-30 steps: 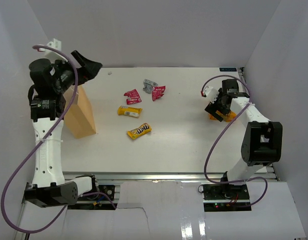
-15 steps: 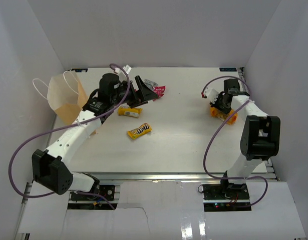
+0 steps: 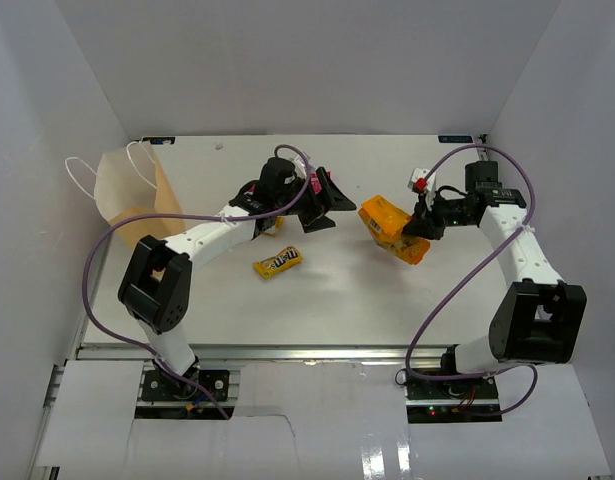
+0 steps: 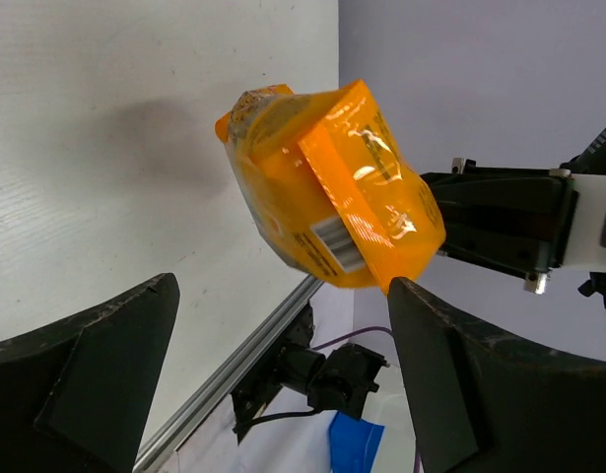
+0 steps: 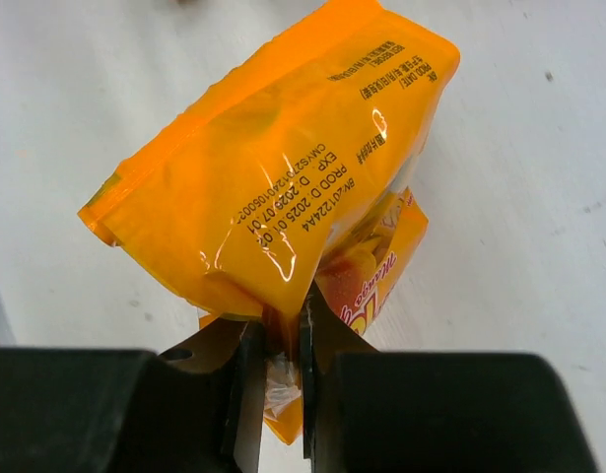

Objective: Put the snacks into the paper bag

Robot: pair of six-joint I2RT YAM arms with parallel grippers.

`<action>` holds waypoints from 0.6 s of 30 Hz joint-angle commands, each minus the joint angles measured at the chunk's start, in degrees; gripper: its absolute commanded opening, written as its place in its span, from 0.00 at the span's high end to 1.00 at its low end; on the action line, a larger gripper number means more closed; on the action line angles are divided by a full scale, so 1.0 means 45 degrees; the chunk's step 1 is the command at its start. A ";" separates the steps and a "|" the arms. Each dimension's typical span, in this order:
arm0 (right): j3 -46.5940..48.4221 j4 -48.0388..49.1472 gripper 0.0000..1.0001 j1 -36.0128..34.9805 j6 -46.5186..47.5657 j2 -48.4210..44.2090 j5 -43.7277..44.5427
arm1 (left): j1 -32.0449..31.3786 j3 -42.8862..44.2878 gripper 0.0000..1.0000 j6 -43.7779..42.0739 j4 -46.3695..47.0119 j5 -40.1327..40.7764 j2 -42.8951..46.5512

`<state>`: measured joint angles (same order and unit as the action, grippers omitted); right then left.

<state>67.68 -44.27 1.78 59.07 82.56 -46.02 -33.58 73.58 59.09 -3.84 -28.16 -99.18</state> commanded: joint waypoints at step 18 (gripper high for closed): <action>0.0956 0.2162 0.92 -0.2251 -0.3204 -0.0848 -0.3738 | -0.0545 -0.0159 0.11 0.2123 0.1750 -0.0304 -0.0247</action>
<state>69.32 -40.77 -7.09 47.90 81.58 -56.75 -35.18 74.06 66.72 1.32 -28.86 -101.03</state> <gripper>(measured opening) 0.178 0.928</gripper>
